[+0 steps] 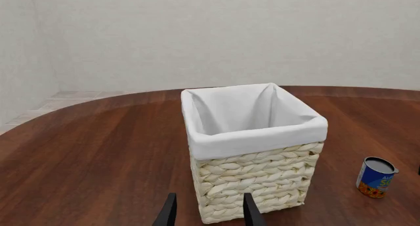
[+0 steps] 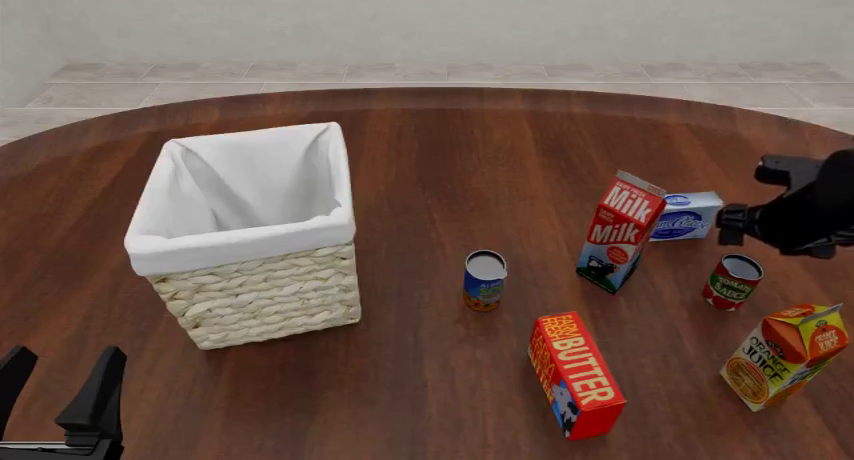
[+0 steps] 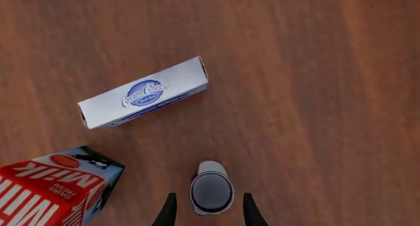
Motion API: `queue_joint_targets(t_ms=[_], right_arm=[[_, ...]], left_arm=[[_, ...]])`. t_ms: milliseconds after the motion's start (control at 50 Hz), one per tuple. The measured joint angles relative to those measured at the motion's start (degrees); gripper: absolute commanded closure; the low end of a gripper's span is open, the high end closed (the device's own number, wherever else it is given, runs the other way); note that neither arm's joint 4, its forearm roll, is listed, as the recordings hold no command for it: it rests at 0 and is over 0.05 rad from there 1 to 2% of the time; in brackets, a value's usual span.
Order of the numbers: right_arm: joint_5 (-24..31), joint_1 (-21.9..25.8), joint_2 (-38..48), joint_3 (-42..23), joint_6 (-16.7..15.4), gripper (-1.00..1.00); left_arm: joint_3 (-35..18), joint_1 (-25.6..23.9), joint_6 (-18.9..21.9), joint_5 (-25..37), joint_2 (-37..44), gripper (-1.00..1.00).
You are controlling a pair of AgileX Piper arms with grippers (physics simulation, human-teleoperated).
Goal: Pick up the tomato sauce, and put it in the basket.
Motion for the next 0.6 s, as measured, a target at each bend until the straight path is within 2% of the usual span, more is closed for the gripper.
queue_joint_targets(t_ms=[600], right_arm=[[-1.02,-0.76,2.67,0.27,-0.43,-1.00]], left_arm=[[0.00,0.00,0.00,0.00,0.00,-1.00]])
